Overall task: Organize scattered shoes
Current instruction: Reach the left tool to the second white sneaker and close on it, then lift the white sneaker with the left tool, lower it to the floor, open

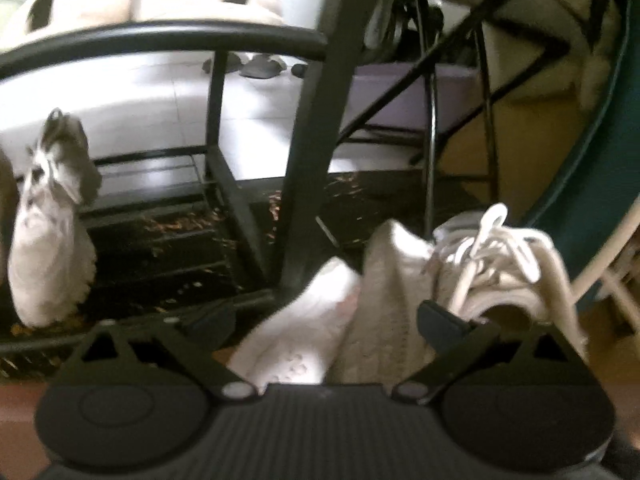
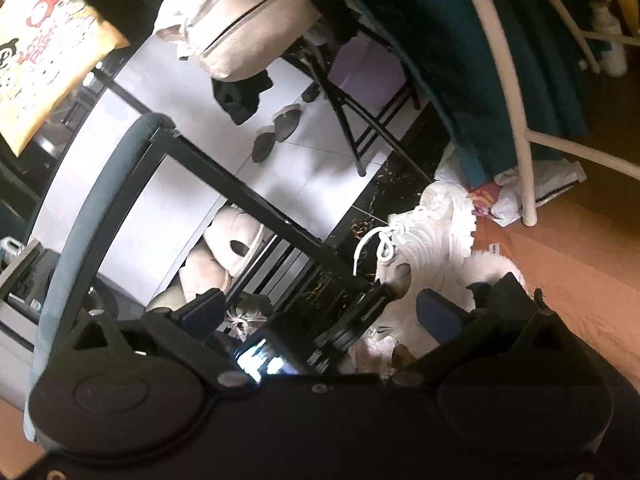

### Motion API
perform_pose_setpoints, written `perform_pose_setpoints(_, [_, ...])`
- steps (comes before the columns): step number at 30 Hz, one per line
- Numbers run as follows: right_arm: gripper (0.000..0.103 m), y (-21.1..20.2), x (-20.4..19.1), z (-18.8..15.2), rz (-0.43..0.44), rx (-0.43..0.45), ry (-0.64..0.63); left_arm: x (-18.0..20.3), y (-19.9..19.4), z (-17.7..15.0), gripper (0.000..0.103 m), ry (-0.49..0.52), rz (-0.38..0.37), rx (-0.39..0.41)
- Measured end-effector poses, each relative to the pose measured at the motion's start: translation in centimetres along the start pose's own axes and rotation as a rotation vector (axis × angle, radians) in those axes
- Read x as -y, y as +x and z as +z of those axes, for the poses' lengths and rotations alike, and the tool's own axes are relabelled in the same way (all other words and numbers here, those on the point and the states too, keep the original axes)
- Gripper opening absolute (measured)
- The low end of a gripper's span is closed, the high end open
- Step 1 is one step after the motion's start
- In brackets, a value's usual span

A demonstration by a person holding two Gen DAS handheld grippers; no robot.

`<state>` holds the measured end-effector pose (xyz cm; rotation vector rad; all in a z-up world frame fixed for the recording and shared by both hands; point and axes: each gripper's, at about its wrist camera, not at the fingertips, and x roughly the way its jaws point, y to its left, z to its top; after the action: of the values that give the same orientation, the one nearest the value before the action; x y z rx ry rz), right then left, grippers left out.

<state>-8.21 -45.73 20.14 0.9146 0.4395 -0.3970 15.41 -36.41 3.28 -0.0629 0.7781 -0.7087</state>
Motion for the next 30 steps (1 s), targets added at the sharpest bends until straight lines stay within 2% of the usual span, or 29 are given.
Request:
perform_pose_setpoints(5, [0.103, 0.0, 0.0, -0.1, 0.007, -0.007, -0.003, -0.2, -2.2, -0.3, 0.102, 0.024, -0.167, 0.052])
perform_pose_setpoints(7, [0.103, 0.1, 0.1, -0.1, 0.004, -0.011, 0.007, 0.6, -2.7, -0.3, 0.102, 0.063, -0.195, 0.050])
perform_pose_setpoints(12, [0.103, 0.2, 0.1, -0.3, 0.004, -0.019, 0.019, 2.2, -0.7, 1.0, 0.102, 0.109, -0.212, -0.013])
perform_pose_setpoints(15, [0.103, 0.3, 0.2, -0.2, 0.006, -0.028, 0.032, 3.8, 1.0, 1.6, 0.102, 0.176, -0.182, -0.061])
perform_pose_setpoints(18, [0.103, 0.5, 0.4, -0.2, 0.010, -0.043, 0.052, 4.3, 2.6, 1.7, 0.102, 0.171, -0.118, -0.109])
perform_pose_setpoints(20, [0.103, 0.6, 0.5, -0.1, 0.010, -0.047, 0.057, 4.0, 3.3, 1.7, 0.102, 0.123, -0.134, -0.131])
perform_pose_setpoints(22, [0.103, 0.6, 0.7, -0.1, 0.009, -0.048, 0.067, 3.5, 3.5, 1.5, 0.091, 0.086, -0.157, -0.142])
perform_pose_setpoints(23, [0.103, 0.6, 0.8, -0.1, 0.009, -0.049, 0.071, 3.3, 3.3, 1.4, 0.076, 0.077, -0.189, -0.128])
perform_pose_setpoints(24, [0.103, 0.6, 0.8, 0.0, 0.010, -0.049, 0.075, 3.2, 3.0, 1.3, 0.055, 0.071, -0.230, -0.120])
perform_pose_setpoints(25, [0.103, 0.6, 0.9, 0.0, 0.009, -0.050, 0.079, 3.4, 2.7, 1.4, 0.049, 0.072, -0.249, -0.123])
perform_pose_setpoints(27, [0.103, 0.6, 1.0, 0.0, 0.006, -0.050, 0.085, 4.3, 2.0, 1.5, 0.018, 0.127, -0.223, -0.111])
perform_pose_setpoints(30, [0.103, 0.6, 1.2, 0.0, 0.003, -0.052, 0.093, 5.6, 1.0, 1.3, 0.017, 0.244, -0.196, -0.090])
